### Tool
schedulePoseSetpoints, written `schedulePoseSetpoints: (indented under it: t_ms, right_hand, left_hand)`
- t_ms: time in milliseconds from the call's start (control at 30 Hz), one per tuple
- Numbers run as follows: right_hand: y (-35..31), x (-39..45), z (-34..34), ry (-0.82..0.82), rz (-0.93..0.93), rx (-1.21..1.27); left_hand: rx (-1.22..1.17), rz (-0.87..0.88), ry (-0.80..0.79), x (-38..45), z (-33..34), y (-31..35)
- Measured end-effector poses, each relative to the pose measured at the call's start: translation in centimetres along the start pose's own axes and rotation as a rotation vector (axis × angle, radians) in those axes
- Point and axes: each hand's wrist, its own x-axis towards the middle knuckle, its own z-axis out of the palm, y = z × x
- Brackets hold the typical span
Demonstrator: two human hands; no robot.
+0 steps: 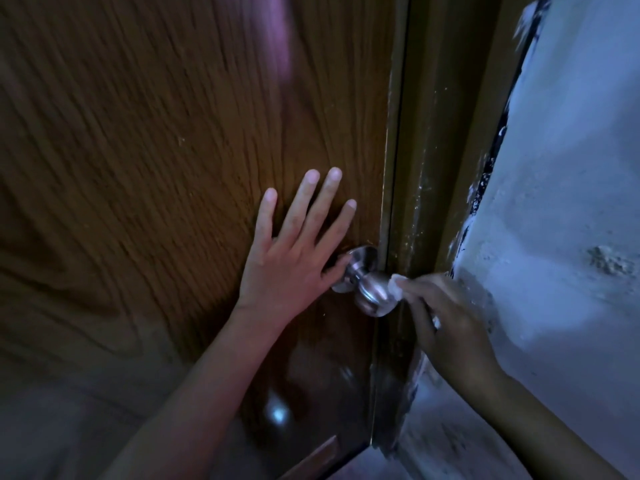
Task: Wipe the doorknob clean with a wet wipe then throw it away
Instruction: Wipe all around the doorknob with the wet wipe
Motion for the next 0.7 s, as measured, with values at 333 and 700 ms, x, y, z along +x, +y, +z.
schedulePoseSetpoints:
  t_ms: [333, 700]
  right_hand:
    - [-0.5, -0.3, 0.4, -0.146, -0.263, -0.187]
    - [-1.4, 1.3, 0.5, -0.075, -0.169, -0.177]
  left_hand:
    - [0.003, 0.0, 0.004, -0.1, 0.1, 0.1]
    - [-0.007, 0.008, -0.004, -0.1, -0.1, 0.0]
